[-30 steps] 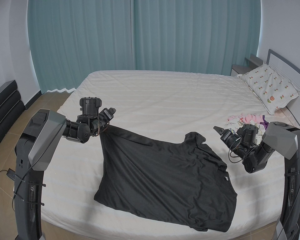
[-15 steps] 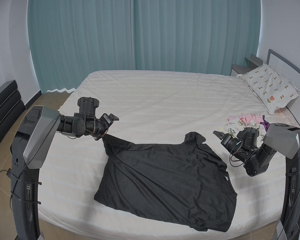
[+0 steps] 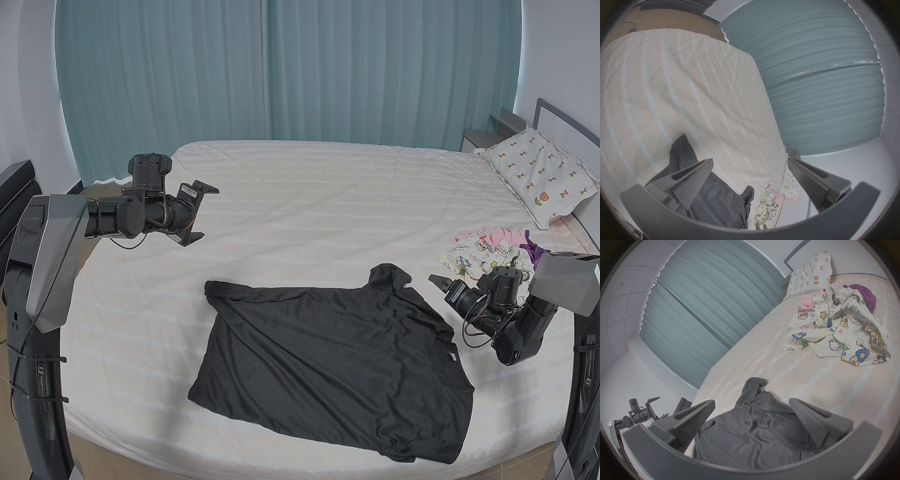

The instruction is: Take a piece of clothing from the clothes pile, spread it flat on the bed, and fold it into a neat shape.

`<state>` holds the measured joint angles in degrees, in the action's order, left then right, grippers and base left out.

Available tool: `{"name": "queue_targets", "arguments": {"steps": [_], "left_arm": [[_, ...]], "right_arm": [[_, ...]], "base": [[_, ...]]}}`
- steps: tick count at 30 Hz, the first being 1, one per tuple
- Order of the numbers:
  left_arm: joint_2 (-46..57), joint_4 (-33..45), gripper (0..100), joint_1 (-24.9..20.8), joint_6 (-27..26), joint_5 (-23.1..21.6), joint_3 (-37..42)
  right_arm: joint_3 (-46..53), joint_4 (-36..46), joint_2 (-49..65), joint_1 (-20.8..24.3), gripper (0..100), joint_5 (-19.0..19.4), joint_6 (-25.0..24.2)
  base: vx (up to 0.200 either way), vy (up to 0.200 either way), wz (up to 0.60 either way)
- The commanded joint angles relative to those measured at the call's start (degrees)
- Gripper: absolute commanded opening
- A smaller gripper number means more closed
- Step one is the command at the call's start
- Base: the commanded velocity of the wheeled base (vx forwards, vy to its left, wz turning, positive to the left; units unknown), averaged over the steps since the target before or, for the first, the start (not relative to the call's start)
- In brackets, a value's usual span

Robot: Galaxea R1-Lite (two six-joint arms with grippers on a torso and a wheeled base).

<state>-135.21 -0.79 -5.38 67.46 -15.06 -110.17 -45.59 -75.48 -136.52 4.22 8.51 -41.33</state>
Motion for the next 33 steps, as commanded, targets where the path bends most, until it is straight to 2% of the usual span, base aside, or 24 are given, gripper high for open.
{"name": "queue_targets", "arguments": {"steps": [1, 2, 3, 5, 6, 8, 10, 13, 16, 19, 23, 27, 30, 33], "left_arm": [[3.3, 0.8, 100, 2.0, -0.3, -0.4, 7.8], [3.6, 0.7, 100, 2.1, -0.4, -0.5, 8.3], [7.1, 0.3, 100, 2.4, -1.7, -0.9, 14.8], [9.6, -1.5, 100, 2.4, -5.1, -0.8, 21.0], [11.8, -4.1, 100, 2.5, -8.4, -0.3, 27.0], [14.9, -8.5, 100, 2.4, -11.7, -0.7, 36.0], [18.4, -18.5, 100, 2.0, -14.0, -0.8, 48.1], [21.6, -31.2, 100, 1.2, -14.4, -0.4, 60.9], [25.0, -38.7, 100, -1.0, -14.6, -0.4, 70.9], [27.0, -39.5, 100, -3.8, -14.8, -0.1, 76.6], [27.5, -39.8, 100, -4.5, -16.9, 0.3, 82.1], [27.3, -40.0, 100, -4.6, -17.6, 0.3, 85.4], [26.9, -41.7, 100, -4.9, -17.5, 0.2, 87.5], [26.1, -42.6, 100, -5.3, -17.4, 0.2, 88.5]], "right_arm": [[5.9, -3.6, 2.2, 0.2, 100, -0.3, 0.1], [6.2, -3.8, 2.3, 0.2, 100, -0.3, 0.1], [10.1, -6.1, 2.6, 0.4, 100, -0.4, 0.2], [13.0, -8.4, 2.2, 0.6, 100, -0.5, 0.2], [14.8, -10.4, 1.8, 0.5, 100, -0.5, 0.4], [16.6, -12.2, 1.2, 0.3, 100, -0.4, 0.5], [18.1, -13.5, -0.1, 0.2, 100, -0.5, 0.5], [19.1, -14.1, -0.2, 0.0, 100, -0.4, 0.2], [20.5, -14.1, 0.5, -0.2, 100, -0.7, -0.3], [22.7, -14.1, 1.4, -0.2, 100, -1.2, -0.6], [24.6, -14.2, 1.7, -0.5, 100, -2.4, -2.4], [25.1, -14.1, 2.2, -1.8, 100, -4.3, -5.0], [27.2, -14.1, 2.6, -2.4, 100, -6.4, -8.9], [28.5, -14.1, 2.3, -1.8, 100, -6.7, -10.4]], "base": [[0.0, 0.0, 0.0], [0.0, 0.0, 0.0], [0.0, 0.0, 0.0], [0.0, 0.0, 0.0], [0.0, 0.0, 0.0], [0.0, 0.0, 0.0], [0.0, 0.0, 0.0], [0.0, 0.0, 0.0], [0.0, 0.0, 0.0], [0.0, 0.0, 0.0], [0.0, 0.0, 0.0], [0.0, 0.0, 0.0], [0.0, 0.0, 0.0], [0.0, 0.0, 0.0]]}}
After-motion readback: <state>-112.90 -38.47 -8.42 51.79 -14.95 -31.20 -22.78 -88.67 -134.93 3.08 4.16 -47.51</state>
